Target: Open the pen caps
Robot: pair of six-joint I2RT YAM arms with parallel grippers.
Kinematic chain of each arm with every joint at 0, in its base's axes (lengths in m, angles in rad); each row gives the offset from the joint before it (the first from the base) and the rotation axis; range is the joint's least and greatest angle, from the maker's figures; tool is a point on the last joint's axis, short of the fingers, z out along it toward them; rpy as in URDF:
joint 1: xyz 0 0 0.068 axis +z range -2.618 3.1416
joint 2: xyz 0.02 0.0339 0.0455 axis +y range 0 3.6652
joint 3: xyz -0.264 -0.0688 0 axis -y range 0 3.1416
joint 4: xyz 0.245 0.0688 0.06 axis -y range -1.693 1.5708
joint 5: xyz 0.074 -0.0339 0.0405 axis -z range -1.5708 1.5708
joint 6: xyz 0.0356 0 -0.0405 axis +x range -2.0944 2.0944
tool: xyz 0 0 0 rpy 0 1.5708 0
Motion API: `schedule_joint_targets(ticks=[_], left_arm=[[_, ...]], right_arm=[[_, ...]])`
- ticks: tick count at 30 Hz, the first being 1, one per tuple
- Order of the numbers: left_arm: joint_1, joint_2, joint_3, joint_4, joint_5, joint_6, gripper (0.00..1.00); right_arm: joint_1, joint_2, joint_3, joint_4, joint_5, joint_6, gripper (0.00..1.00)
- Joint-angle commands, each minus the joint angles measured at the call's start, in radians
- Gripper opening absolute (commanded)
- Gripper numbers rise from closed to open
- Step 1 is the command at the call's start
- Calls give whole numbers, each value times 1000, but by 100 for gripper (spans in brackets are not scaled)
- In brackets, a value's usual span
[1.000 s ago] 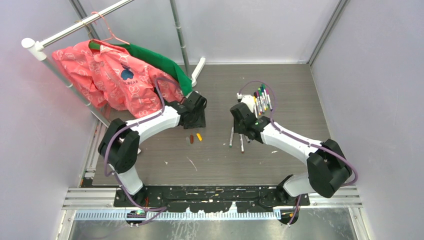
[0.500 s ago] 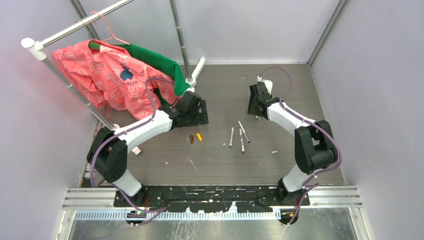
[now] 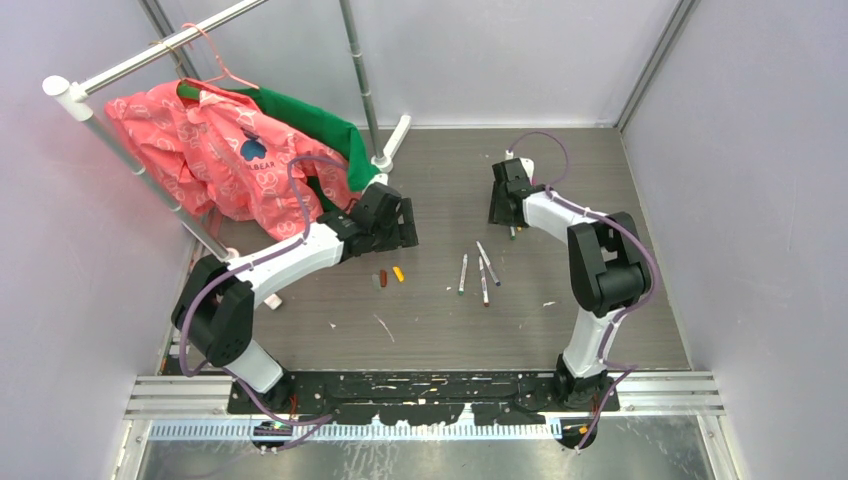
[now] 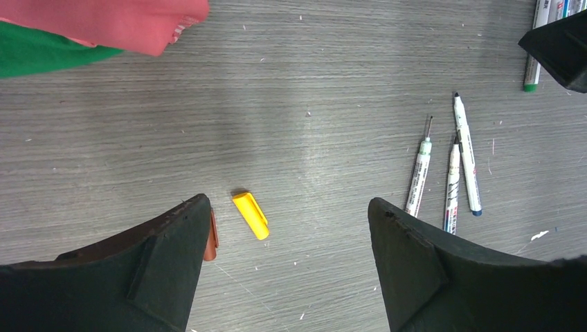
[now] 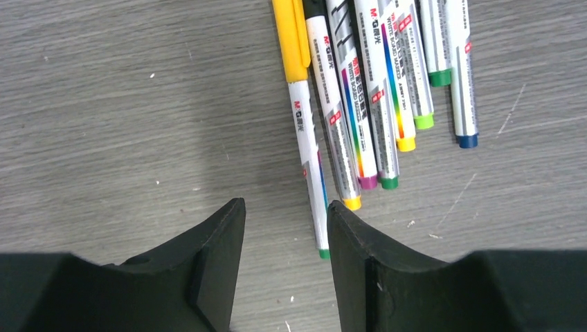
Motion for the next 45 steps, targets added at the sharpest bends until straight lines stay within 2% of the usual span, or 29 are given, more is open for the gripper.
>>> schedule_joint_targets(ticks=[1,10,17,21,28,33,45], left_arm=[[-2,-46,-5,68,-31,-5,83],[1,-36,-3,67,-33,-2,83],[0,-59,-12,61,-37,-10,83],[0,-76,-24,59,-36,-19,83],[0,-125,-57,54,-38,-35,84],[1,-161,-97,65,-34,-64,84],[0,-253,-236,175,4,-165,85]], right_arm=[[-18,34,61,31,-10,-9,52],[-31,92,79,23,-41,0,48],[-32,111,73,-32,-54,29,32],[-32,110,59,-53,-64,40,16],[-19,65,20,-40,-69,29,8],[41,-8,3,-20,-67,-17,1],[280,-183,-122,30,11,-18,1]])
